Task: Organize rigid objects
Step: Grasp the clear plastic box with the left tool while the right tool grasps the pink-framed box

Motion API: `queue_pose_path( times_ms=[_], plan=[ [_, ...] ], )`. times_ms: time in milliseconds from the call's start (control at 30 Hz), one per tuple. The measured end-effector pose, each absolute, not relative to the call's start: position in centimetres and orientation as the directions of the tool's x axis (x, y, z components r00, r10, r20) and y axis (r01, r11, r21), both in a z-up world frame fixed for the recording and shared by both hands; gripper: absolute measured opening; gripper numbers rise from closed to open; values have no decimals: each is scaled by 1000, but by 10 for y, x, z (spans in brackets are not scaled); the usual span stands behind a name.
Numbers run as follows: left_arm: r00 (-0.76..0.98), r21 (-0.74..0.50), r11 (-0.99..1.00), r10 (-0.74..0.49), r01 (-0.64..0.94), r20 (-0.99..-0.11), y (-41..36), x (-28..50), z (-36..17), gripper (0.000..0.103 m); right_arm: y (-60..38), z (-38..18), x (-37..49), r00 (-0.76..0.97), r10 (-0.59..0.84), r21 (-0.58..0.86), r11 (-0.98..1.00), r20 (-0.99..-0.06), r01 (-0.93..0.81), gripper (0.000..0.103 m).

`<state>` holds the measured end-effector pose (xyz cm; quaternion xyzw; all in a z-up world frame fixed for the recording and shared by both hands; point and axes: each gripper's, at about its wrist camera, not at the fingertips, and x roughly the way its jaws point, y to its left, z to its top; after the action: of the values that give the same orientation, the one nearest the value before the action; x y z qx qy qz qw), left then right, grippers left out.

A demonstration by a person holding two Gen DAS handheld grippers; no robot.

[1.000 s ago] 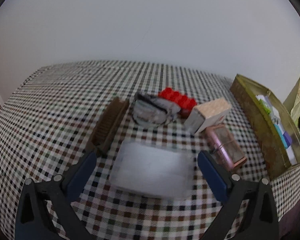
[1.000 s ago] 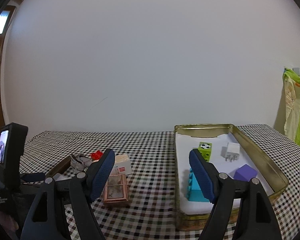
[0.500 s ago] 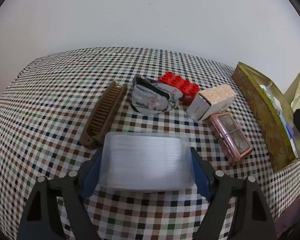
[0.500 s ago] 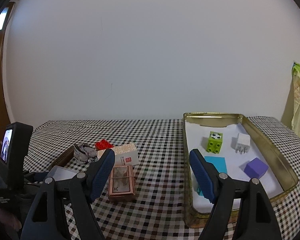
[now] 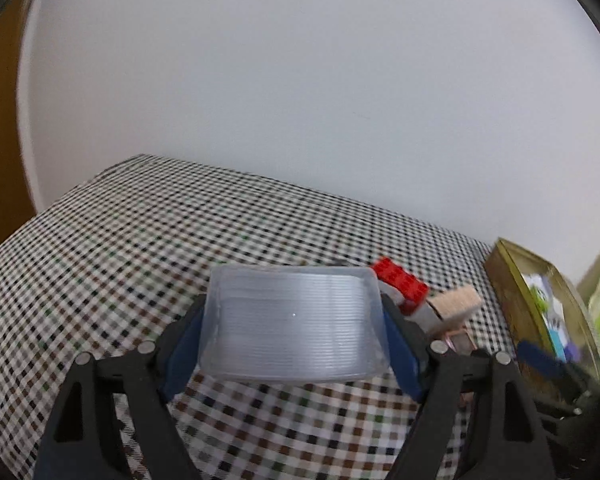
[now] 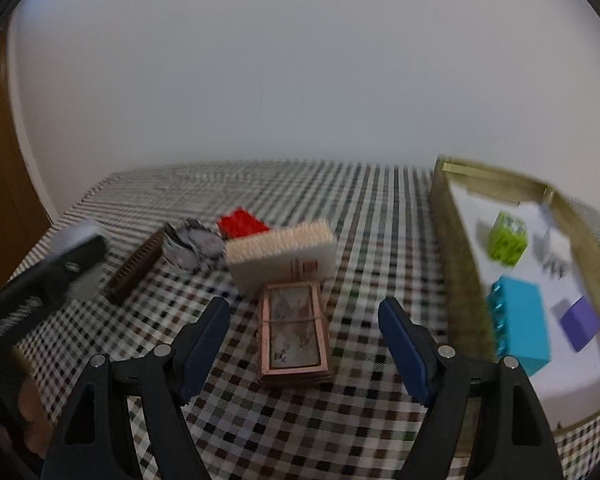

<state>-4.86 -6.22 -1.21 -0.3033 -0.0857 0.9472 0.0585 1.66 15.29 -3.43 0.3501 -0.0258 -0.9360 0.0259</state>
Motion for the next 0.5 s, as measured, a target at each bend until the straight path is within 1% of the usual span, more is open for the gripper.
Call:
queue_pose_path(
  times_ms=[67,133,233,333,367,400,433,500],
  plan=[
    [-813,-206,-978,140,-26,-565,-68,-49,-14,80,154,-40,7,-725,-77,83,-996,-684,27,78],
    [-818,-198,-980,109,6,-565,-71,-51,-14,80,153,-47,0,-690,-84,89,-996,-719,29,71],
    [-818,-195,-981,101,13,-567,-72,-53,-16,80,152,-58,-10,-637,-103,88,-995,-764,55,69],
    [-816,-176,-984,92,12,-570,-70,-54,-20,80,139,-60,-10,-631,-61,18,-997,-773,74,68],
    [-817,-175,-984,93,10,-569,-70,-52,-20,80,134,-61,-9,-630,-59,2,-996,-774,91,65],
    [-817,-176,-984,95,8,-569,-68,-53,-21,80,130,-60,-8,-634,-72,-2,-993,-770,116,53],
    [-816,-178,-984,98,6,-569,-68,-53,-22,80,128,-60,-6,-637,-85,-3,-991,-766,137,49],
    [-815,-185,-983,106,2,-569,-68,-52,-22,80,130,-61,-4,-636,-89,1,-990,-767,138,49]
  ],
)
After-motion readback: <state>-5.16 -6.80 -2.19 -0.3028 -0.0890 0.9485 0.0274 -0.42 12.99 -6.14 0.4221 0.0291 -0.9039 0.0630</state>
